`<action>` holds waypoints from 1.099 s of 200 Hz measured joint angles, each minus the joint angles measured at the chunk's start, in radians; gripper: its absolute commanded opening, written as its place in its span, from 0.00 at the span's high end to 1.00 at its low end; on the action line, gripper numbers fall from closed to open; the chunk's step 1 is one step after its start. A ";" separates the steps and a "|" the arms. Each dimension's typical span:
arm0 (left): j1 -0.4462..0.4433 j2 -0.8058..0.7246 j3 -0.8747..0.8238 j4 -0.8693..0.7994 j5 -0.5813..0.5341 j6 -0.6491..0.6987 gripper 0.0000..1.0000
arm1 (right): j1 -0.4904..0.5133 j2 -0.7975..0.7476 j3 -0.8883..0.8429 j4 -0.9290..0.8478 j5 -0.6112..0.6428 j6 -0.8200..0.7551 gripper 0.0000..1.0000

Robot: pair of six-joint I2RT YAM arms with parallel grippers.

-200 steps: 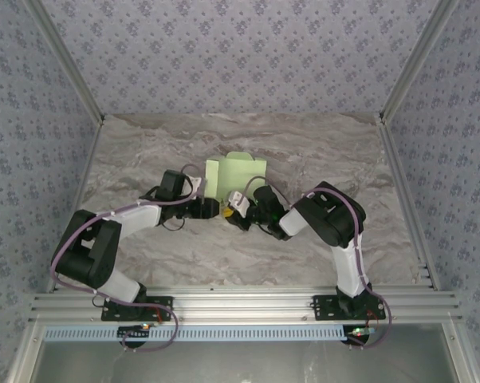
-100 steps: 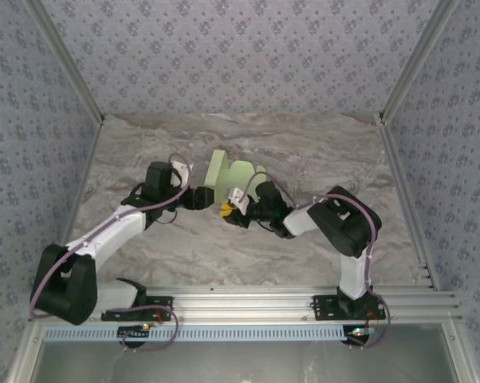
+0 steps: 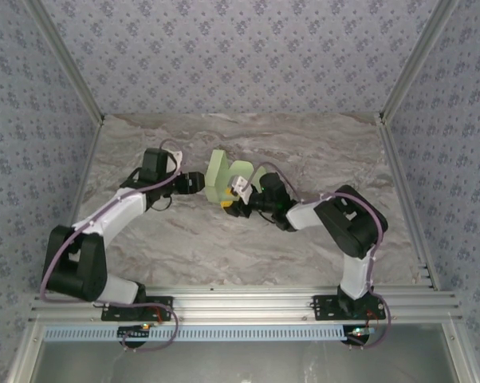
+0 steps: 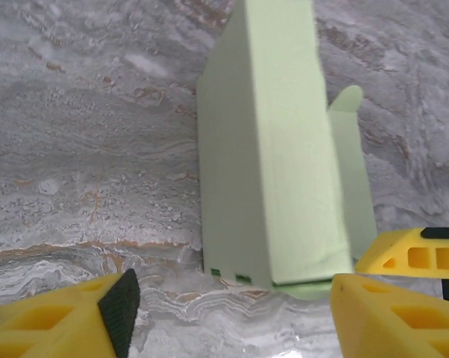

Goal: Fold the paper box

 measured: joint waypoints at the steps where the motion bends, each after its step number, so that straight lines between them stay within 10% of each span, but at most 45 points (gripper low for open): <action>1: 0.000 0.008 0.003 0.001 0.001 -0.003 0.33 | 0.001 0.003 0.003 0.000 0.005 0.004 0.52; 220: -0.007 0.287 0.202 0.002 0.191 0.054 0.39 | 0.156 0.239 0.106 0.218 0.415 0.200 0.57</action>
